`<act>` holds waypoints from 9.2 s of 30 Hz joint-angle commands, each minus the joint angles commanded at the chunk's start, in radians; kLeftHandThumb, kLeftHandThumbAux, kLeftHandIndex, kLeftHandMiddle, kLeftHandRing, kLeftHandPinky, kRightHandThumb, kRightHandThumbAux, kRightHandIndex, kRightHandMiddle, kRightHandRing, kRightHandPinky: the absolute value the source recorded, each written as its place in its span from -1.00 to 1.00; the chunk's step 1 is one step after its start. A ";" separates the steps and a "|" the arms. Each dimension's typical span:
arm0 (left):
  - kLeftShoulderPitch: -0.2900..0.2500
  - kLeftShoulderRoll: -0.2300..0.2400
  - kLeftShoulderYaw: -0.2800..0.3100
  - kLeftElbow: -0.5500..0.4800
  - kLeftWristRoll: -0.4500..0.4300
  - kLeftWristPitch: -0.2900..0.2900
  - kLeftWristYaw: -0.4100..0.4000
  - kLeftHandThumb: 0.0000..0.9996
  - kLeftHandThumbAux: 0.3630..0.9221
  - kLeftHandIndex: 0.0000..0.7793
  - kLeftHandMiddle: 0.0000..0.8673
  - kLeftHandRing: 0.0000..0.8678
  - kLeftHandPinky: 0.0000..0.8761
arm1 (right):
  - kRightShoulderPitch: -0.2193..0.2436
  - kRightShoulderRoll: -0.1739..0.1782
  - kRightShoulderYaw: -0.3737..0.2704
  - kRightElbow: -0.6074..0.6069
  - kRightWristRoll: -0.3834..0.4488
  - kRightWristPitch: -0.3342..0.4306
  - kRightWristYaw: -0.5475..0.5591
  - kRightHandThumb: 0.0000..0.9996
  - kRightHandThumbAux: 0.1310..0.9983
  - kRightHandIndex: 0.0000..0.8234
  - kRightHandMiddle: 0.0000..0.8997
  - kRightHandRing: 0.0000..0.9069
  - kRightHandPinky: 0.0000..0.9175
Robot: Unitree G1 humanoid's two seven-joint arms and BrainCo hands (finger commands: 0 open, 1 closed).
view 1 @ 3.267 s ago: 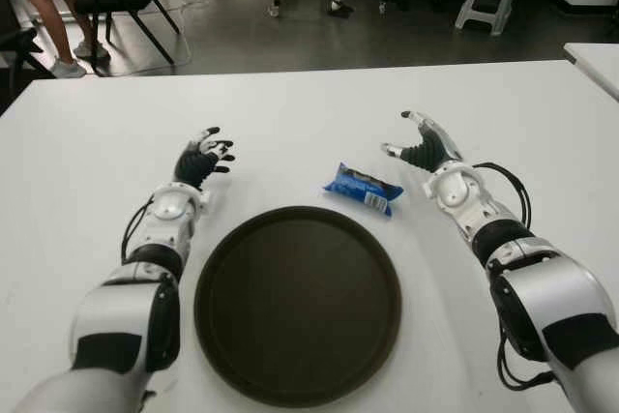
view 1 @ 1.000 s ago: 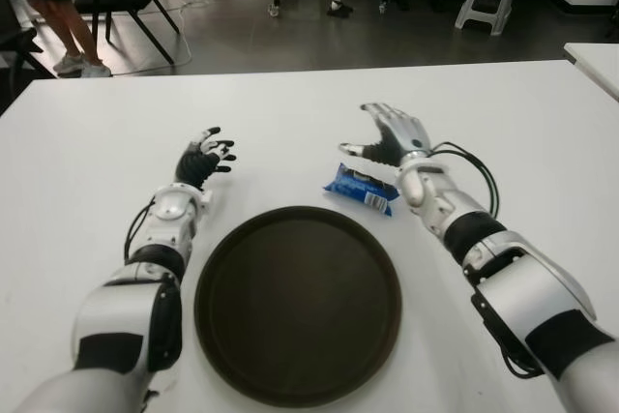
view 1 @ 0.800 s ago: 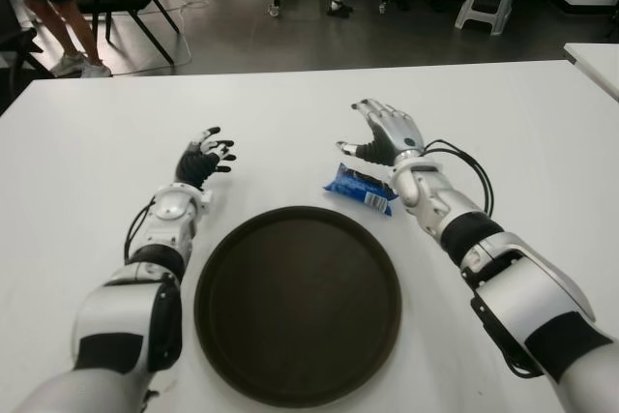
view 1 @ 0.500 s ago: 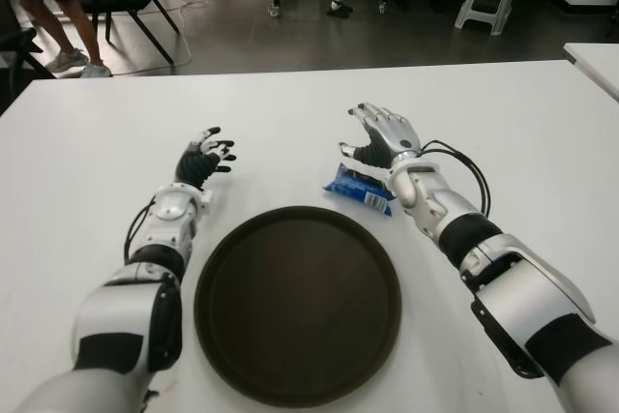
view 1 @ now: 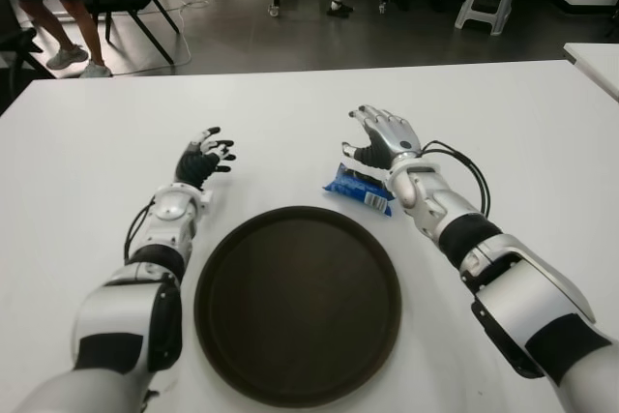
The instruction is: Pick up the Oreo
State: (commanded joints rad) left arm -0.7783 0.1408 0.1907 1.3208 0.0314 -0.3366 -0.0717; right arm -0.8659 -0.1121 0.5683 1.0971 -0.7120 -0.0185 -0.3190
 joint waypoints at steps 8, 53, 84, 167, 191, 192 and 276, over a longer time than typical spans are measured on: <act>-0.002 -0.001 0.003 0.000 -0.004 0.009 -0.001 -0.01 -0.07 -0.65 -0.32 -0.21 -0.12 | -0.001 -0.005 0.011 0.000 -0.005 -0.002 -0.002 -0.11 -0.47 -0.99 -0.85 -0.72 -0.56; -0.003 0.000 -0.015 0.001 0.002 0.007 0.014 -0.02 -0.03 -0.64 -0.34 -0.21 -0.12 | -0.009 0.003 -0.045 0.069 0.055 -0.083 0.028 -1.00 0.53 -0.68 -0.63 -0.50 -0.39; -0.001 0.001 -0.026 0.000 0.008 0.002 0.018 -0.05 -0.08 -0.63 -0.31 -0.20 -0.11 | -0.008 0.005 -0.053 0.083 0.058 -0.091 0.045 -1.00 0.62 -0.65 -0.59 -0.47 -0.36; -0.003 0.014 -0.040 0.001 0.028 -0.002 0.028 -0.09 -0.16 -0.66 -0.35 -0.22 -0.13 | 0.179 -0.125 -0.165 -0.479 0.037 0.214 0.156 -1.00 0.39 -0.99 -0.99 -0.94 -0.83; -0.004 0.011 -0.051 -0.001 0.037 0.001 0.053 -0.14 -0.12 -0.67 -0.35 -0.23 -0.13 | 0.181 -0.092 -0.102 -0.262 0.047 0.099 0.168 -1.00 0.34 -0.94 -0.91 -0.84 -0.75; -0.004 0.010 -0.050 -0.001 0.036 0.000 0.052 -0.13 -0.12 -0.67 -0.35 -0.23 -0.13 | 0.180 -0.092 -0.102 -0.260 0.047 0.098 0.169 -1.00 0.36 -0.94 -0.90 -0.84 -0.74; 0.003 0.028 -0.037 -0.003 0.021 -0.012 0.005 -0.09 -0.14 -0.67 -0.36 -0.23 -0.08 | 0.112 0.014 -0.037 0.083 0.037 0.043 0.122 -1.00 0.42 -0.59 -0.81 -0.78 -0.65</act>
State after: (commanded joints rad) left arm -0.7752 0.1691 0.1540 1.3175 0.0521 -0.3488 -0.0671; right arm -0.7535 -0.0978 0.5317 1.1797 -0.6754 0.0242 -0.1968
